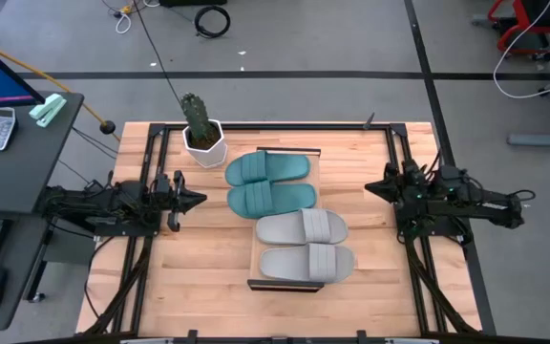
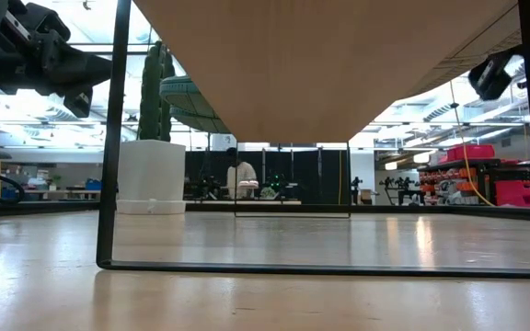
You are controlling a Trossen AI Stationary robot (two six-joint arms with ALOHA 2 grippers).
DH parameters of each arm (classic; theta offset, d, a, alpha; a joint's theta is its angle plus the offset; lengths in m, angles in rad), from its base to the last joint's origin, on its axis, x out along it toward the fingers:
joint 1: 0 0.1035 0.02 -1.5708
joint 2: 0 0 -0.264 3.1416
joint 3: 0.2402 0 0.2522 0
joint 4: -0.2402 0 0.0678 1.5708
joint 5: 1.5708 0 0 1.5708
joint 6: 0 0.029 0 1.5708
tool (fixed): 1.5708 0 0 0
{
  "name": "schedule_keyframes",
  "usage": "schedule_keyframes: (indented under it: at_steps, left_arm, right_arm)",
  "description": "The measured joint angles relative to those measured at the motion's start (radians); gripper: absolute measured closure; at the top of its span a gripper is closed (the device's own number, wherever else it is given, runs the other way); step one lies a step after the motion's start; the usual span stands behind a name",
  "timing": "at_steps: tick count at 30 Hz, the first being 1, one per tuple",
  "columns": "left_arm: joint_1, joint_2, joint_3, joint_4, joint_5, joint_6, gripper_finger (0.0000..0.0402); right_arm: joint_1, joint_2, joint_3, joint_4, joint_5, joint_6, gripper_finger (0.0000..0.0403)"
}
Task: Pick and place slides into the shelf
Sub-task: Return to Home Position
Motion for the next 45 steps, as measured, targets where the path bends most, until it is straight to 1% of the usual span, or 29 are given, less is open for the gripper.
schedule_keyframes:
  at_steps: [2,6,10,15,19,23,27,31,35,40,45]
  left_arm:
    - [0.0,0.0,0.0,0.0,0.0,0.0,0.0372]
    - [0.0,0.0,0.0,-0.001,-0.001,0.0,0.0367]
    - [0.0,0.0,0.0,-0.001,0.0,0.0,0.0366]
    - [0.0,0.0,0.0,-0.001,0.0,0.0,0.0372]
    - [0.0,0.0,0.0,-0.001,0.0,0.0,0.0378]
    - [0.0,0.0,0.0,-0.001,0.0,0.0,0.0376]
    - [0.0,0.0,0.0,-0.001,0.0,0.0,0.0368]
    - [0.0,0.0,0.0,-0.001,0.0,0.0,0.0364]
    - [0.0,0.0,0.0,-0.001,-0.001,0.0,0.0364]
    - [0.0,0.0,0.0,-0.001,-0.001,0.0,0.0371]
    - [0.0,0.0,0.0,-0.001,0.0,0.0,0.0378]
  right_arm:
    - [0.001,-0.009,-0.056,0.081,0.003,0.004,0.0403]
    - [0.001,-0.009,-0.189,0.308,0.001,0.068,0.0403]
    - [0.001,-0.01,-0.242,0.433,-0.007,0.094,0.0403]
    - [0.002,-0.01,-0.251,0.421,-0.031,0.085,0.0403]
    - [0.002,-0.01,-0.251,0.339,-0.052,0.05,0.0403]
    - [0.002,-0.01,-0.251,0.248,-0.064,-0.01,0.0403]
    - [0.002,-0.007,-0.249,0.182,-0.076,-0.13,0.0403]
    - [0.002,0.025,-0.248,0.178,-0.076,-0.272,0.0395]
    - [0.003,0.052,-0.248,0.176,-0.076,-0.344,0.0388]
    - [0.002,0.078,-0.247,0.171,-0.049,-0.412,0.0391]
    - [0.002,0.079,-0.247,0.171,-0.051,-0.415,0.0393]
